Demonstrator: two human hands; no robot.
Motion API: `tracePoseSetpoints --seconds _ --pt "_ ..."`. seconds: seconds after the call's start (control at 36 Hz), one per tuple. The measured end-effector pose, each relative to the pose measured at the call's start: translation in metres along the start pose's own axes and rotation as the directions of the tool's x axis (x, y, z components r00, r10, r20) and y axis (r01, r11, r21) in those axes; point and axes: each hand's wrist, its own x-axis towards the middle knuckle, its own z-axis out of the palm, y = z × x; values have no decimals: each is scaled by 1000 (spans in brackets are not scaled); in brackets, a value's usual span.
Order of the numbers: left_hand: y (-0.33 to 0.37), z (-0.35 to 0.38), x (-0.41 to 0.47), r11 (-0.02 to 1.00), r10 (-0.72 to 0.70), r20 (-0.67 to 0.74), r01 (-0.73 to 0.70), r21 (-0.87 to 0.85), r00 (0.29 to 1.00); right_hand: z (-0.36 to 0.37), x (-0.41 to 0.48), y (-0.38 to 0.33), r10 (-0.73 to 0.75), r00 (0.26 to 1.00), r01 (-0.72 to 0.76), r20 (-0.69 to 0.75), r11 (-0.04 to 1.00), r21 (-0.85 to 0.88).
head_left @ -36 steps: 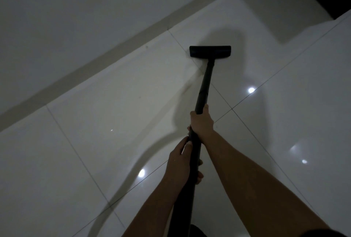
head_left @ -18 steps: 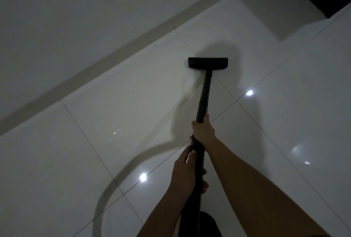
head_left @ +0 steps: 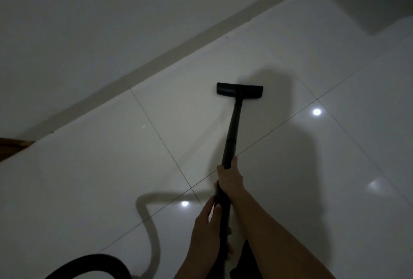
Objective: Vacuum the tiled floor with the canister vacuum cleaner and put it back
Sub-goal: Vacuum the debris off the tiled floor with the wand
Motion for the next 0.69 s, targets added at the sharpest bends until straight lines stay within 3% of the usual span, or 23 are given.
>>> tracePoseSetpoints --seconds 0.25,0.69 --pt "8 7 17 999 36 -27 -37 -31 999 3 17 -17 -39 999 39 5 998 -44" --pt "97 95 111 990 107 79 -99 -99 991 -95 117 -103 -60 996 59 -59 998 -11"
